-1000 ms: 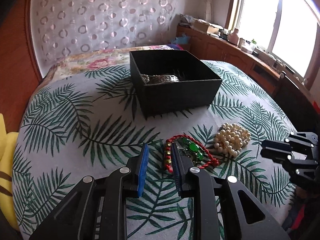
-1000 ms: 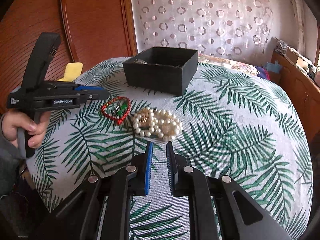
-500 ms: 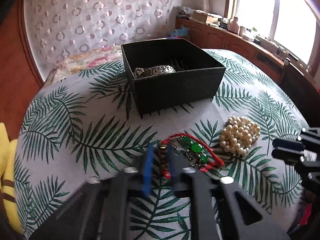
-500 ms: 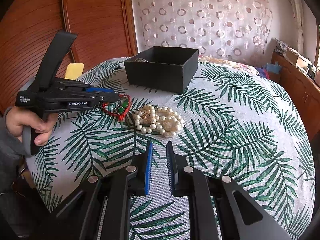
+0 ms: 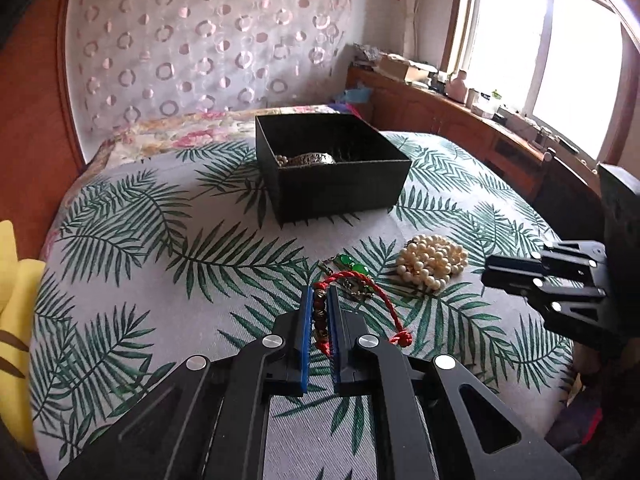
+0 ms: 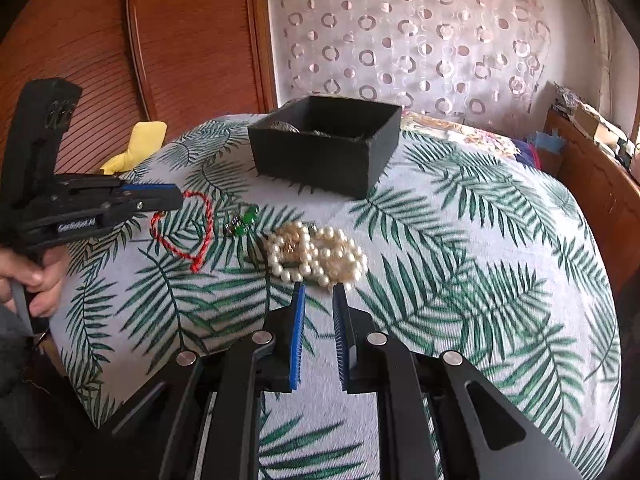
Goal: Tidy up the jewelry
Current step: 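Grasp the short pearl bracelet with the right tool while the left tool holds the red cord bracelet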
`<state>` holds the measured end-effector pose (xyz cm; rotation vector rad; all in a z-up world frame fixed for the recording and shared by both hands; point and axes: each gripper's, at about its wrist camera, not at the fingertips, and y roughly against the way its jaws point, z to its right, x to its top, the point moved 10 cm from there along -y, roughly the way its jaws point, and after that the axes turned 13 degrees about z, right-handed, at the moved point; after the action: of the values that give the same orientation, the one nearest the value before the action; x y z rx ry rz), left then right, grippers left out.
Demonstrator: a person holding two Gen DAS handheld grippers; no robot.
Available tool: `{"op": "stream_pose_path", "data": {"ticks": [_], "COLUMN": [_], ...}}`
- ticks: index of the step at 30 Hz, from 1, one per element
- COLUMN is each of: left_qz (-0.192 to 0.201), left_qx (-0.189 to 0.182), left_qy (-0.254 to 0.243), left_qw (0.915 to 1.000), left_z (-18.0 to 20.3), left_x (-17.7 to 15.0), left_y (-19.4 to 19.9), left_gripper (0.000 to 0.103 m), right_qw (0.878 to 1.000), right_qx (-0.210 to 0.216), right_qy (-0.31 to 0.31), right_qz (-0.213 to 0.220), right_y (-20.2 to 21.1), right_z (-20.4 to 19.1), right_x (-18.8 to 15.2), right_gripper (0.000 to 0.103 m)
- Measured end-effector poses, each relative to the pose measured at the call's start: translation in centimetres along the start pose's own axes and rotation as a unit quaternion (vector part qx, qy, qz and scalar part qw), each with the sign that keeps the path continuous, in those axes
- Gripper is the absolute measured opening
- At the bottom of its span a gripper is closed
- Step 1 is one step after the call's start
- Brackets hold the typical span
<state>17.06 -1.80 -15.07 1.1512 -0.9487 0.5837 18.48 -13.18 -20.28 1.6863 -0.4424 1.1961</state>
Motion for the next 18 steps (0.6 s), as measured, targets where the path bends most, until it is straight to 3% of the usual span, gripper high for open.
{"op": "stream_pose_path", "data": {"ticks": [8, 18], "left_qz": [0.011, 0.017], "left_qx": [-0.004, -0.004], "left_qy": [0.000, -0.006], "left_qw": [0.9999, 0.9998], "left_z": [0.5, 1.1], "left_x": [0.3, 0.4], "left_y": [0.8, 1.3], "left_gripper": [0.006, 0.006], "right_qw": [1.000, 0.997], "right_qx": [0.013, 0.023], "right_qy": [0.022, 0.060], "right_qz": [-0.011, -0.054], "right_y": [-2.1, -5.0], "right_z": [-0.5, -1.2], "right_x": [2.2, 1.9], "right_gripper": [0.016, 0.016]}}
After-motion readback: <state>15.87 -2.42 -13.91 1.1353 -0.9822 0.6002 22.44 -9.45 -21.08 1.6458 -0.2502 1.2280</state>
